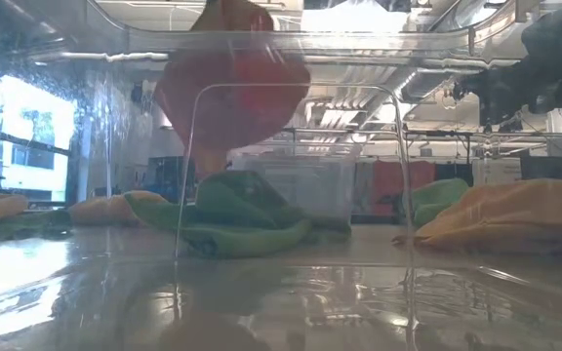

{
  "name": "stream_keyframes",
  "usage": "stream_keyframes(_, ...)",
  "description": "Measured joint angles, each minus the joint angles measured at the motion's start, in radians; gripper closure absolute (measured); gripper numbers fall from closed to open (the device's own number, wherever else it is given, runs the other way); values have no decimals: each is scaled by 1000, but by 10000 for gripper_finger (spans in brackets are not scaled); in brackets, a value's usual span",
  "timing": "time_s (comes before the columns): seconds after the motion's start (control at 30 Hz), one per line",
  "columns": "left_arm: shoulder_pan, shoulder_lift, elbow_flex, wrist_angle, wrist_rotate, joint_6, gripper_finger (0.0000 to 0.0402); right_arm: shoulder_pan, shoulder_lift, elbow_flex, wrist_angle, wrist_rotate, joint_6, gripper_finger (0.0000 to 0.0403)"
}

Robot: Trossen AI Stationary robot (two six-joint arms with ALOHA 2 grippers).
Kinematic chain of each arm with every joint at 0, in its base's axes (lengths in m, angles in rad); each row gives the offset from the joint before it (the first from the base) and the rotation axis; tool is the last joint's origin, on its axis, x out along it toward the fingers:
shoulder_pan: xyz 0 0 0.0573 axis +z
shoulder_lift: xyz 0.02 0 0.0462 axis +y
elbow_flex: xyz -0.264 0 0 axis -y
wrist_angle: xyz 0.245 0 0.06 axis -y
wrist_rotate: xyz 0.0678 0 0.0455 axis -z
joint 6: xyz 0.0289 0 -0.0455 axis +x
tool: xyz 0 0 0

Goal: Sort microfiber towel by color & place in baskets
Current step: Put the yellow towel into the bottom transparent bin

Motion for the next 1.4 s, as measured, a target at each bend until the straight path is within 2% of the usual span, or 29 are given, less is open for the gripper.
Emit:
stream_keyframes(0.17, -34, 6, 14, 0, -9, -84, 401, 0, 0, 0, 0, 0, 0, 402)
stream_keyframes(0.33, -104, 44, 97, -1, -55, -122, 401, 0, 0, 0, 0, 0, 0, 402)
stream_keyframes(0.6, -227, 138, 362, -6, -134, -81, 401, 0, 0, 0, 0, 0, 0, 402)
stream_keyframes(0.9, -375, 368, 712, -36, -72, -13, 401, 0, 0, 0, 0, 0, 0, 402)
stream_keyframes(1.07, -482, 494, 855, -66, -66, 15, 401, 0, 0, 0, 0, 0, 0, 402)
stream_keyframes(1.2, -539, 539, 852, -46, -69, 18, 401, 0, 0, 0, 0, 0, 0, 402)
stream_keyframes(1.4, -556, 620, 851, -113, -78, -52, 401, 0, 0, 0, 0, 0, 0, 402)
